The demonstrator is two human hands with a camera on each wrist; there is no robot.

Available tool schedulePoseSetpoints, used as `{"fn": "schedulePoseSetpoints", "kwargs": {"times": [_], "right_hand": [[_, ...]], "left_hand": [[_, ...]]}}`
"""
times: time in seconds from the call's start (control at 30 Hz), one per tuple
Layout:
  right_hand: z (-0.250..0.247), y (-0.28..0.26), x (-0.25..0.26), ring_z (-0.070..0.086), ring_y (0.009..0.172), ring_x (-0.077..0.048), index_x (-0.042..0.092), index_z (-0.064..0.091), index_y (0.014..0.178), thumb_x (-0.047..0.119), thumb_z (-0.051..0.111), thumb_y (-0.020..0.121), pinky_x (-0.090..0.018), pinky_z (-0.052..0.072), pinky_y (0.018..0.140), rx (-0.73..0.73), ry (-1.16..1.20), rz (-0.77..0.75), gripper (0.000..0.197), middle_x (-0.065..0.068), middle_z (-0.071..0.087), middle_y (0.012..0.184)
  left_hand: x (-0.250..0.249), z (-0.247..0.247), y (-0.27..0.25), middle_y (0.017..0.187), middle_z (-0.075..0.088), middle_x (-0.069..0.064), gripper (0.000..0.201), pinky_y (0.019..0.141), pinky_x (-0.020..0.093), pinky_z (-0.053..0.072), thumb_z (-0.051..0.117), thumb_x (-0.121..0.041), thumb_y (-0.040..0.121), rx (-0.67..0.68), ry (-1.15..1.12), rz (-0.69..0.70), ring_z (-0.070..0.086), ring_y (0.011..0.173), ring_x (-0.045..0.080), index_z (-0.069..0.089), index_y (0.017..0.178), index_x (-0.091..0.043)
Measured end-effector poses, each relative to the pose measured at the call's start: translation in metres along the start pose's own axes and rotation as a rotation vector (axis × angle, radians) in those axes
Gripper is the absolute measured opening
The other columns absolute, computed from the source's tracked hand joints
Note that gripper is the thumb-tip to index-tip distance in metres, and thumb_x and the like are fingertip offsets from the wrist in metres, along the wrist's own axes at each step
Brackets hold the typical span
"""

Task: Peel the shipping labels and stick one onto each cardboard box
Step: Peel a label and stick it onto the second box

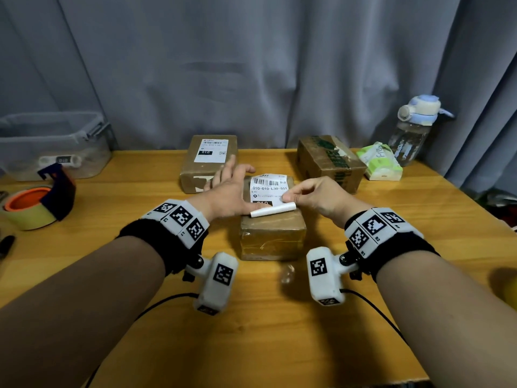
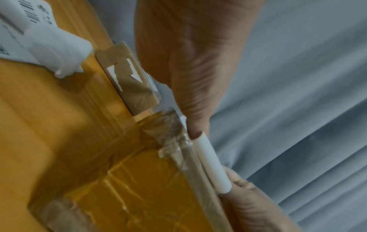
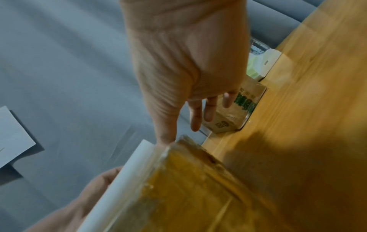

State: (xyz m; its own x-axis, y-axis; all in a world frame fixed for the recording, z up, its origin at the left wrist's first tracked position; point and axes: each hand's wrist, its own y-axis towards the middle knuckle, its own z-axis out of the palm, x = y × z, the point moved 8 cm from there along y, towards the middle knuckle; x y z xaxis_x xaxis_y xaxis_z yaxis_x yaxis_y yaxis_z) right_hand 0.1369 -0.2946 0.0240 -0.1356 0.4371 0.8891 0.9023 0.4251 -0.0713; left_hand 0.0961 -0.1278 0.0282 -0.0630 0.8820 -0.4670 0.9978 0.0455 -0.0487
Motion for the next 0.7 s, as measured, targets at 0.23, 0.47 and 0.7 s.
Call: {"fn": "schedulePoseSetpoints", "kwargs": {"times": [0.23, 0.47, 0.7], "right_hand": [[0.008, -0.008, 0.005, 0.05, 0.074, -0.003, 0.007, 0.065, 0.101, 0.011, 0.078, 0.075, -0.004, 0.041, 0.055, 0.035, -0.046, -0.041, 0.029, 0.007, 0.054, 0.083], [0.011, -0.021, 0.001, 0.042, 0.113, -0.022, 0.034, 0.048, 0.11, 0.04, 0.082, 0.066, -0.037, 0.039, 0.098, 0.173, -0.389, 0.054, 0.057, -0.002, 0.041, 0.122], [0.015, -0.02, 0.0, 0.044, 0.116, -0.024, 0.037, 0.047, 0.111, 0.048, 0.079, 0.067, -0.043, 0.04, 0.103, 0.145, -0.424, 0.109, 0.056, -0.004, 0.045, 0.126]], "left_hand": [[-0.005, 0.006, -0.017, 0.156, -0.022, -0.002, 0.1, 0.118, 0.05, 0.0, 0.072, -0.062, 0.06, 0.041, 0.015, 0.045, -0.008, 0.146, 0.029, 0.015, 0.14, -0.043], [-0.006, 0.008, -0.027, 0.154, -0.028, -0.002, 0.125, 0.117, 0.053, -0.003, 0.069, -0.068, 0.058, 0.096, 0.074, 0.033, -0.016, 0.145, 0.027, -0.02, 0.141, -0.044], [-0.003, 0.011, -0.025, 0.156, -0.022, 0.002, 0.119, 0.116, 0.056, 0.004, 0.066, -0.068, 0.064, 0.06, 0.049, -0.064, -0.011, 0.145, 0.031, -0.018, 0.143, -0.04]]}}
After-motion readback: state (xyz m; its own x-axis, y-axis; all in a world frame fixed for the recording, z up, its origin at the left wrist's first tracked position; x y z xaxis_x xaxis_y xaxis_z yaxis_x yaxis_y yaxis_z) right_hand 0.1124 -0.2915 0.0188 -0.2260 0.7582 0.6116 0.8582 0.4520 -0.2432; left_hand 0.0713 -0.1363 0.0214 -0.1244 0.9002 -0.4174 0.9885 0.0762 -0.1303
